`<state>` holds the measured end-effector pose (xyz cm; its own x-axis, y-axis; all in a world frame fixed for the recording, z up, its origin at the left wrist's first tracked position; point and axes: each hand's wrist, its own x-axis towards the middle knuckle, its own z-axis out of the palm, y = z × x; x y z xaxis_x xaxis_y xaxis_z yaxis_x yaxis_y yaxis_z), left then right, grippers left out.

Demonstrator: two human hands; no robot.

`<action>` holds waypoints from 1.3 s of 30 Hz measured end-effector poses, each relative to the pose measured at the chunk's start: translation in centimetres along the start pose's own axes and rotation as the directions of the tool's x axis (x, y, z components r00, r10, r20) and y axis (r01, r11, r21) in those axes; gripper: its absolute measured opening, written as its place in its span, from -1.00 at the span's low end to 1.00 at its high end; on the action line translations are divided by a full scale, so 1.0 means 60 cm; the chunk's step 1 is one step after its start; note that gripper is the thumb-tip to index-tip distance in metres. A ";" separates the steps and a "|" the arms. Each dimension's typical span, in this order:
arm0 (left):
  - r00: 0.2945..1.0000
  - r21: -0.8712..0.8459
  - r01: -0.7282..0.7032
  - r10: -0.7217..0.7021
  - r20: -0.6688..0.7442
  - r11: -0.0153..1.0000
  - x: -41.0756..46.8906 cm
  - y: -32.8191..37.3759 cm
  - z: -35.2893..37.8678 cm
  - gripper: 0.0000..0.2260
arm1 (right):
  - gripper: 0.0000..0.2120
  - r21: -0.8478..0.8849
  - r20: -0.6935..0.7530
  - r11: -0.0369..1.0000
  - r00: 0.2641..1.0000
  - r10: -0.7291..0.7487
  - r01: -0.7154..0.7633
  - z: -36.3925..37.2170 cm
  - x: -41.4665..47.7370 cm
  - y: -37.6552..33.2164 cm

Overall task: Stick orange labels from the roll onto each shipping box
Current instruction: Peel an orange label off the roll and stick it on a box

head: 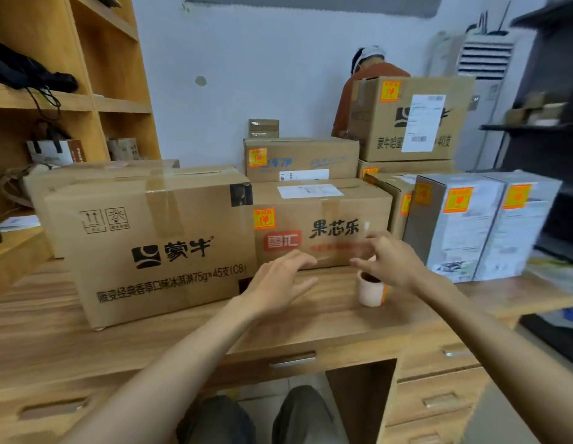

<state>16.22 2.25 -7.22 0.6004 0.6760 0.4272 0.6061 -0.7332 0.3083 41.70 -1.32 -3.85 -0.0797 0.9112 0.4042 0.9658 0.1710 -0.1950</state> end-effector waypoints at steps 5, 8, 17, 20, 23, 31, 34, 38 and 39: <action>0.996 -0.046 -0.083 0.084 0.012 0.995 0.051 0.061 0.077 -0.69 | -0.82 0.040 -0.024 0.996 0.996 0.083 -0.082 -0.011 -0.048 0.082; 0.989 -0.095 -0.147 0.149 0.012 0.985 0.069 0.082 0.114 -0.68 | -0.86 0.179 0.076 0.983 0.997 0.020 -0.033 -0.001 -0.069 0.096; 0.994 -0.079 -0.103 0.105 0.027 0.992 0.076 0.069 0.130 -0.77 | -0.78 0.177 0.092 0.981 0.991 -0.097 0.080 0.041 -0.075 0.094; 0.996 -0.058 -0.071 0.074 0.041 0.996 0.075 0.058 0.121 -0.74 | -0.76 0.112 0.103 0.988 0.988 -0.113 0.101 0.042 -0.071 0.068; 0.999 -0.123 0.010 -0.005 0.040 0.992 0.066 0.050 0.120 -0.55 | -0.70 0.119 0.066 0.991 0.995 -0.072 0.064 0.050 -0.071 0.059; 0.999 -0.157 -0.006 0.001 -0.034 0.988 0.057 0.049 0.131 -0.88 | -0.76 0.207 0.047 0.978 0.999 0.019 -0.028 0.054 -0.081 0.057; 0.998 -0.172 -0.022 0.013 -0.056 0.985 0.064 0.044 0.130 -0.87 | -0.82 0.243 0.096 0.968 0.995 0.041 -0.063 0.046 -0.086 0.062; 0.997 -0.188 -0.062 0.053 -0.054 0.980 0.067 0.042 0.123 -0.86 | -0.85 0.253 0.131 0.963 0.990 0.055 -0.087 0.041 -0.089 0.064; 0.997 -0.179 -0.068 0.060 -0.049 0.982 0.067 0.041 0.120 -0.86 | -0.87 0.255 0.132 0.963 0.989 0.060 -0.092 0.042 -0.088 0.064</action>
<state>23.88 3.71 -10.87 0.6093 0.6263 0.4864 0.4608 -0.7788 0.4255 45.22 -4.54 -8.96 -0.0538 0.9612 0.2705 0.8741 0.1763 -0.4525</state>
